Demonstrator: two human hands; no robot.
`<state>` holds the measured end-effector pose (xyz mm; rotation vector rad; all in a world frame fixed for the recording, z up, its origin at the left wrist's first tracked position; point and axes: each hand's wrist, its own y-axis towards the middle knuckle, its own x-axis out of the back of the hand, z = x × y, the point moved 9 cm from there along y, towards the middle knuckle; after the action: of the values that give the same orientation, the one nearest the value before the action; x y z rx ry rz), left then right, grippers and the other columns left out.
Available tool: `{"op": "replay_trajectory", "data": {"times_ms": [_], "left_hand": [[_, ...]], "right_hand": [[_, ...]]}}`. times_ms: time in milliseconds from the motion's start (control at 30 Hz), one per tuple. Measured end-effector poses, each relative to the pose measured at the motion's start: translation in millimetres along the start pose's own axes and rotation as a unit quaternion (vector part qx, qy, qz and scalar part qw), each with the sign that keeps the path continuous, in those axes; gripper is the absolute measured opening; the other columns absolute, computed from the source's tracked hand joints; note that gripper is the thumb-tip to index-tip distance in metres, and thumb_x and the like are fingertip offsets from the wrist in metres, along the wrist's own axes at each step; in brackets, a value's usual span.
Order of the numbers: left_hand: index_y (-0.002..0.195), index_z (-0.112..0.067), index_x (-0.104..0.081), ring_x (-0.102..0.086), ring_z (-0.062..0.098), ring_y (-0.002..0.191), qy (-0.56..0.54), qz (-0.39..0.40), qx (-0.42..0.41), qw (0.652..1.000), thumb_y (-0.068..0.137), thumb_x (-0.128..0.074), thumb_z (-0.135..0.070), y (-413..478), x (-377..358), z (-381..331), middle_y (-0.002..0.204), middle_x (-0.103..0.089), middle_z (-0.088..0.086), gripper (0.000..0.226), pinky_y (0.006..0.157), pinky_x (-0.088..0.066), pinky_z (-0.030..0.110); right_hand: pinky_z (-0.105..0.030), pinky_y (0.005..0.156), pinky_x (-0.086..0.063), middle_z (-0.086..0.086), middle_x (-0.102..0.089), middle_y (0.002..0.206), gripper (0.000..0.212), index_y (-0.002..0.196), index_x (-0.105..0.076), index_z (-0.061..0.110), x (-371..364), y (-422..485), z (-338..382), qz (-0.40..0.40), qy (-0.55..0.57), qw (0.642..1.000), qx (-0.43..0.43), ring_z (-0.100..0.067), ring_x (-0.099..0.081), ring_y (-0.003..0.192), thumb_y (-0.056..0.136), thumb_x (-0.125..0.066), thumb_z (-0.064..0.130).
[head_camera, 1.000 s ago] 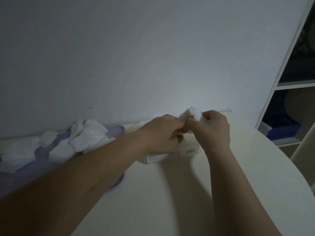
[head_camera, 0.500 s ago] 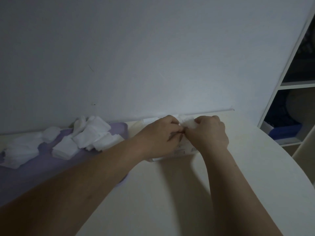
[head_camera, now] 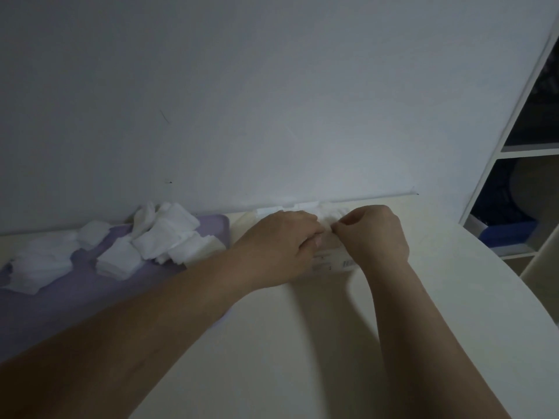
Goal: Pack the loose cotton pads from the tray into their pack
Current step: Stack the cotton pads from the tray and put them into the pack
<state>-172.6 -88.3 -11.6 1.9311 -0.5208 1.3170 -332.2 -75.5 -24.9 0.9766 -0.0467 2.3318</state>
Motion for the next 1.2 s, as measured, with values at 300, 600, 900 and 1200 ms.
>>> {"op": "replay_trajectory", "data": {"times_ms": [300,600,900,1200], "left_hand": [[0.084,-0.011,-0.062,-0.061,0.023,0.086,0.021,-0.046,0.022,0.998,0.101,-0.038,-0.035,-27.8,9.2,13.2,0.088,-0.064,0.001,0.038,0.08,-0.05,0.043],[0.123,-0.013,-0.07,-0.043,0.018,0.144,-0.065,-0.081,0.055,0.993,0.102,-0.048,-0.028,-69.1,29.4,23.3,0.15,-0.055,0.005,0.034,0.12,-0.021,0.018],[0.143,-0.014,-0.054,-0.05,0.023,0.136,0.011,0.01,0.201,0.98,0.099,-0.049,-0.027,-151.5,39.3,104.7,0.148,-0.054,0.006,0.047,0.108,-0.034,0.029],[0.117,-0.022,-0.07,-0.066,0.01,0.102,-0.106,-0.179,0.259,0.943,0.099,-0.057,-0.028,-205.9,80.7,140.8,0.111,-0.072,-0.008,0.023,0.094,-0.05,0.024]], "right_hand": [[-0.039,0.059,-0.059,-0.019,-0.073,0.084,0.021,0.085,-0.072,0.001,14.3,-17.7,36.1,-0.052,0.008,0.993,0.104,-0.039,-0.066,0.069,0.073,-0.056,0.007],[-0.031,0.07,-0.048,0.006,-0.07,0.094,0.019,0.094,-0.075,0.024,15.9,-41.7,63.4,-0.091,-0.023,0.982,0.164,-0.021,-0.064,0.09,0.095,-0.057,0.027],[-0.035,0.091,-0.056,-0.004,-0.076,0.111,0.038,0.114,-0.075,0.017,-89.4,-150.0,132.0,0.141,0.124,0.918,0.349,-0.022,-0.07,0.101,0.088,-0.047,0.021],[-0.026,0.109,-0.038,-0.002,-0.062,0.137,0.049,0.137,-0.06,0.014,-117.7,-159.0,122.5,0.155,0.096,0.938,0.295,-0.018,-0.055,0.127,0.09,-0.058,0.004]]}}
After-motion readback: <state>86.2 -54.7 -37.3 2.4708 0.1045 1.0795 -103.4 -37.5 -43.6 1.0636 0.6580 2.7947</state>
